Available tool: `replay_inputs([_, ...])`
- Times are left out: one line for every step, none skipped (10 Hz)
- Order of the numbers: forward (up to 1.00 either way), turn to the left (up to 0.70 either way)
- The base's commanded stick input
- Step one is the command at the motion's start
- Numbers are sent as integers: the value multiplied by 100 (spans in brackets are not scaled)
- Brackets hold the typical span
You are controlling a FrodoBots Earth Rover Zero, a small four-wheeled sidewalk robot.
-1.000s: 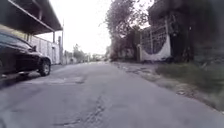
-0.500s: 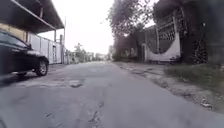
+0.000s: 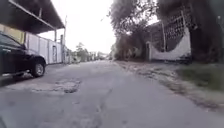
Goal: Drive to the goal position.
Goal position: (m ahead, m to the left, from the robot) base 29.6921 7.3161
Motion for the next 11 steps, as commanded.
replay_inputs([100,5])
replay_inputs([100,5])
replay_inputs([100,5])
replay_inputs([100,5])
replay_inputs([100,5])
replay_inputs([100,5])
replay_inputs([100,5])
replay_inputs([100,5])
replay_inputs([100,5])
replay_inputs([100,5])
replay_inputs([100,5])
